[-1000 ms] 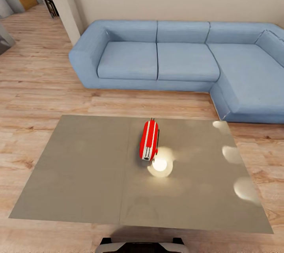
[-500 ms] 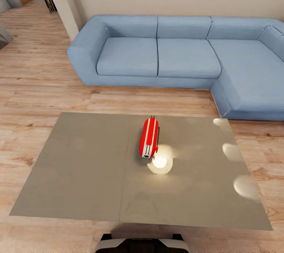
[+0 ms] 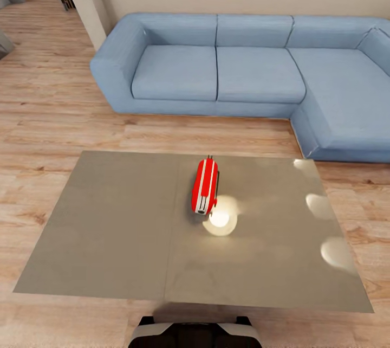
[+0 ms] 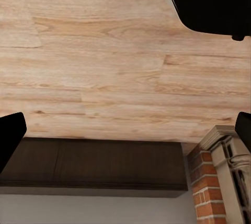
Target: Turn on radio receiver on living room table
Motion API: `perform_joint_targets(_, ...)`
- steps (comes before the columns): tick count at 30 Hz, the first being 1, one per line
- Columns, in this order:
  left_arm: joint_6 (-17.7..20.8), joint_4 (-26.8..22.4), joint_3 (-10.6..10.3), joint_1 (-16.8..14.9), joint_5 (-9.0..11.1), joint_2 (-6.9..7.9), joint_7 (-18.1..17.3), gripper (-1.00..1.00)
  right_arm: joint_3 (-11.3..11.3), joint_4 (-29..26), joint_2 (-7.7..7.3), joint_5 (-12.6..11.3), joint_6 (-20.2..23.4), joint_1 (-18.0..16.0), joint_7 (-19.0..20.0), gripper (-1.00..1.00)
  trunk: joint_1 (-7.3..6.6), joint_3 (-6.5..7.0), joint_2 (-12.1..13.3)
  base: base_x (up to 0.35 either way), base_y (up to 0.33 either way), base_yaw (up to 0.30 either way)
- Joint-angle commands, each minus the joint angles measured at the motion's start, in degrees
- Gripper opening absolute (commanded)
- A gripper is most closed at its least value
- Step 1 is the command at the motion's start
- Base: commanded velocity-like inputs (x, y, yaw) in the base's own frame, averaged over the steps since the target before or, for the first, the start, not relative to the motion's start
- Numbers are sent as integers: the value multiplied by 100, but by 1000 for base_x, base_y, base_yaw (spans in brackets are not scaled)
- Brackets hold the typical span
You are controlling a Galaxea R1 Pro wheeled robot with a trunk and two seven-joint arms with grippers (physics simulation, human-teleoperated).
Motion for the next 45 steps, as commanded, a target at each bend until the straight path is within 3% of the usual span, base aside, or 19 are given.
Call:
perform_joint_targets(1,-1,0,0,0,0,0,-1,100,0,0,1,0,0,0,0,100,0,-10,0,0,0,0)
perform_joint_targets(45,4,0,0,0,0,0,-2,100,0,0,-2,-2,-1,0,0,100,0,-421,0,0,0,0)
